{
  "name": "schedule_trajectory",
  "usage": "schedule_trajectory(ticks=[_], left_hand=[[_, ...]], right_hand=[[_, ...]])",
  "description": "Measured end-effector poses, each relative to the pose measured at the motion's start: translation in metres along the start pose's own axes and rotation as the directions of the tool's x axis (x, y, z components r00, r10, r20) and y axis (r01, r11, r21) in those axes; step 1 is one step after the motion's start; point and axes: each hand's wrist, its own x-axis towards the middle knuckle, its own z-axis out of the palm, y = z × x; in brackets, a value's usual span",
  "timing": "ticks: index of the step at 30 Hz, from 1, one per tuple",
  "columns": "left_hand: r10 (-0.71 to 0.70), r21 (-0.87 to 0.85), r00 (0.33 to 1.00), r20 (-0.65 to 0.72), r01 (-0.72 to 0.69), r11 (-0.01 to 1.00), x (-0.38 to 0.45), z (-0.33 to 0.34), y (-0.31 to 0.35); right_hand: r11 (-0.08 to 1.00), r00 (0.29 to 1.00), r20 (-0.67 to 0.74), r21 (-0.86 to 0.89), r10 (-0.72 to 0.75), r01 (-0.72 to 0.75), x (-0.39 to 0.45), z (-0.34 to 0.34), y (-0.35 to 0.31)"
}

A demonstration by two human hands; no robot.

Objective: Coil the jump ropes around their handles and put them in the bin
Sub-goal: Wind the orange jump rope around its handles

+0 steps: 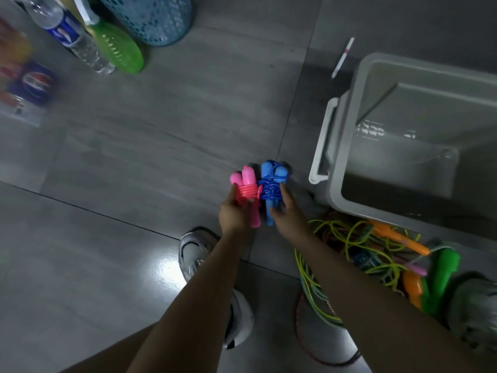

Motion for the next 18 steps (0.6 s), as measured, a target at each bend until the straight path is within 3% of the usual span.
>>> schedule_trajectory(ticks=[7, 12, 18], left_hand=[[0.139, 0.169, 0.990, 0.011, -0.139, 0.976, -0.007, 0.003, -0.010], [0.275, 0.401, 0.960, 0.061, -0.276, 0.873, -0.036, 0.008, -0.004], [0.428, 0.464, 0.886, 0.177, -0.459, 0.758, -0.088, 0.017, 0.002]], right_hand=[[0.997, 1.000, -0.020, -0.073, 0.018, -0.020, -0.007, -0.006, 0.005], [0.999, 0.999, -0.022, 0.015, 0.047, -0.046, -0.029, -0.012, 0.005], [0.997, 0.976, -0.213, -0.043, 0.052, -0.063, -0.076, -0.040, 0.014]])
